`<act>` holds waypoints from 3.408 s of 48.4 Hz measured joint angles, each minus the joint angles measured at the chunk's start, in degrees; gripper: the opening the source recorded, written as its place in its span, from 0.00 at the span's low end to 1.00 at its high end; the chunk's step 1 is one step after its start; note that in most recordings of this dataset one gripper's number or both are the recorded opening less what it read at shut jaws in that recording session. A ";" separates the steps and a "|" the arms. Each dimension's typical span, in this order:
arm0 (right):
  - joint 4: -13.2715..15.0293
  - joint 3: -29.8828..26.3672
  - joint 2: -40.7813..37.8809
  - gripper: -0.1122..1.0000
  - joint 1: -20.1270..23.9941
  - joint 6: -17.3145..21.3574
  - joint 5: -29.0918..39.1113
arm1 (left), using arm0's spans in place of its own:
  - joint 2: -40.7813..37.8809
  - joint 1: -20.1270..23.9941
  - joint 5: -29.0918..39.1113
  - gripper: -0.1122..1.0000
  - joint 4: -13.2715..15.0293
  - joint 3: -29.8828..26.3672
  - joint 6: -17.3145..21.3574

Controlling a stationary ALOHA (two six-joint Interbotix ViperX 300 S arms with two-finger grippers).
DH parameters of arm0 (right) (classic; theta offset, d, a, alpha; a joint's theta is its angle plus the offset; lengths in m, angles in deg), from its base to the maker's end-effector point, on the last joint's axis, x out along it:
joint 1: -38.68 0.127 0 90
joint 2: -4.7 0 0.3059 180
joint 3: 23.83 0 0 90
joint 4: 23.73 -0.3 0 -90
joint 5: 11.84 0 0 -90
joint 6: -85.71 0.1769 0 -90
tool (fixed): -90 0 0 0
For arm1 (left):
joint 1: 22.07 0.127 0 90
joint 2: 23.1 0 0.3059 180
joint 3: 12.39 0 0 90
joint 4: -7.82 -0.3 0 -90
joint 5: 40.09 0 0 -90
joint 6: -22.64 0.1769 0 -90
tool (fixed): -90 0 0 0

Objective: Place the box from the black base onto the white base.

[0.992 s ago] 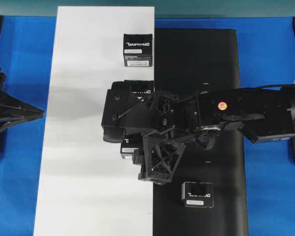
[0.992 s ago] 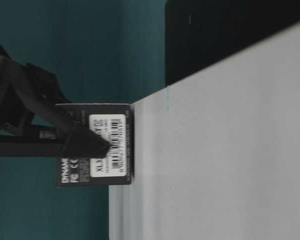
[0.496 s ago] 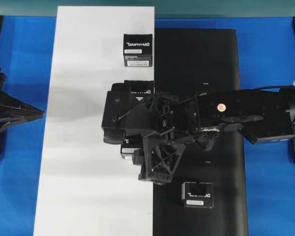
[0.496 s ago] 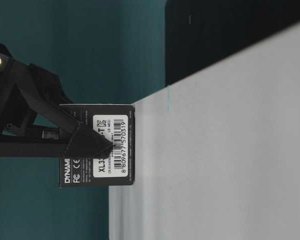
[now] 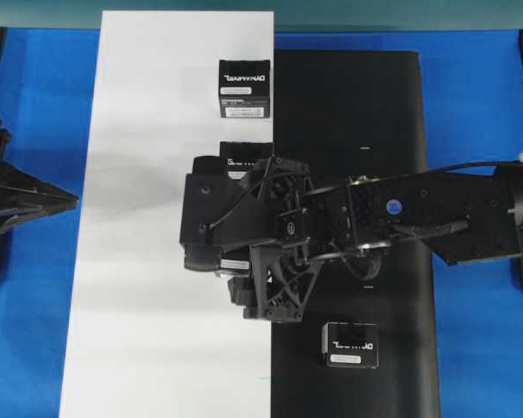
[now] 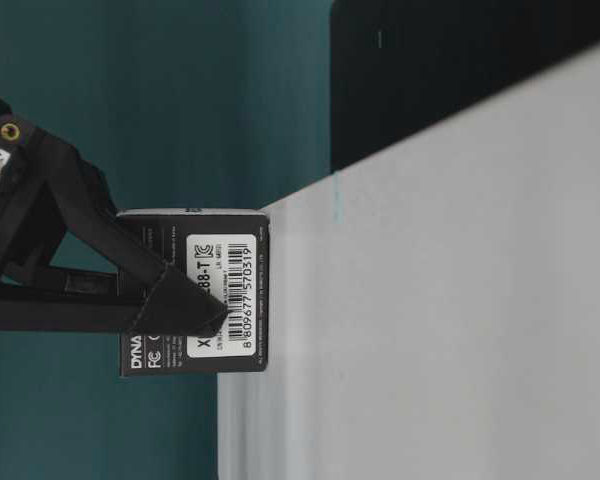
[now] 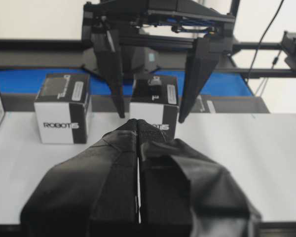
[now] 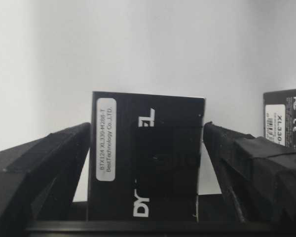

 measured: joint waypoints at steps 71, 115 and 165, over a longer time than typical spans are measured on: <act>0.09 40.17 41.84 0.99 3.34 6.15 -19.16 | 2.29 0.00 9.32 0.06 0.00 -0.35 0.00; 0.09 58.45 64.42 0.99 0.35 6.15 -24.08 | 3.08 -0.53 10.63 0.06 0.00 -0.44 -0.09; 0.18 60.12 65.48 0.99 0.26 6.15 -25.75 | 3.16 -0.53 10.63 0.06 0.00 -0.44 -0.09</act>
